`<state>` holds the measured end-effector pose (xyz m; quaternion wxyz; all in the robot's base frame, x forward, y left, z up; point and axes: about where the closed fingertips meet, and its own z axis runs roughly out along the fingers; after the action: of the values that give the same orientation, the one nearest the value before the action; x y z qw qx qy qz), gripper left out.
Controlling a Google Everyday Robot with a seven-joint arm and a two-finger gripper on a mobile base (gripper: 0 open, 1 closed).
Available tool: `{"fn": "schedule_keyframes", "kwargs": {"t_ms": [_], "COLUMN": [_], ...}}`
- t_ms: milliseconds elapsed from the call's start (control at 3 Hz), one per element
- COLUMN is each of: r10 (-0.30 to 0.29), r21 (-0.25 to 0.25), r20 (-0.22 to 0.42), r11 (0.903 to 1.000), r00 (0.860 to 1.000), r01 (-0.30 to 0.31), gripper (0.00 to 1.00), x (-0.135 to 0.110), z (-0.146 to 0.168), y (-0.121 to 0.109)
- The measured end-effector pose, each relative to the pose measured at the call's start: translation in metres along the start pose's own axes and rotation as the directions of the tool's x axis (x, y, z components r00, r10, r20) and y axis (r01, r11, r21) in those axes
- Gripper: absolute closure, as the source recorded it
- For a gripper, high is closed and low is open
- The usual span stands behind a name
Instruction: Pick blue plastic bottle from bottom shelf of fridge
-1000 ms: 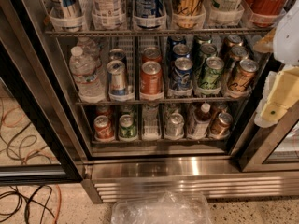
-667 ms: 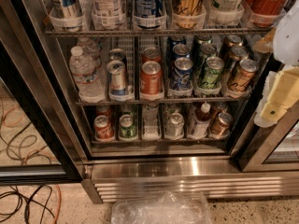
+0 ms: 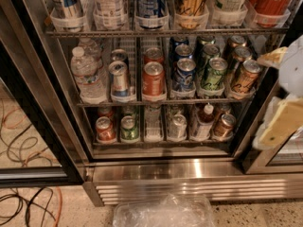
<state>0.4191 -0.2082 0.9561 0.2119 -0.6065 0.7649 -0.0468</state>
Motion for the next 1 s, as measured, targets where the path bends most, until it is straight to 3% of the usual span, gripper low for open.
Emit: {"fn": "schedule_keyframes", "kwargs": {"t_ms": [333,667,1000], "r10": [-0.022,-0.102,-0.102], "r21": [0.019,-0.018,-0.018], "r20": [0.069,0.106,0.106], "r11": [0.9996,0.9944,0.9944], "r00": [0.997,0.989,0.989], "r01": [0.021,0.104,0.104], "gripper": [0.00,0.00,0.00], "x": [0.004,-0.003,-0.003], "z": [0.040,0.094,0.094], "y": [0.022,0.032,0.032]}}
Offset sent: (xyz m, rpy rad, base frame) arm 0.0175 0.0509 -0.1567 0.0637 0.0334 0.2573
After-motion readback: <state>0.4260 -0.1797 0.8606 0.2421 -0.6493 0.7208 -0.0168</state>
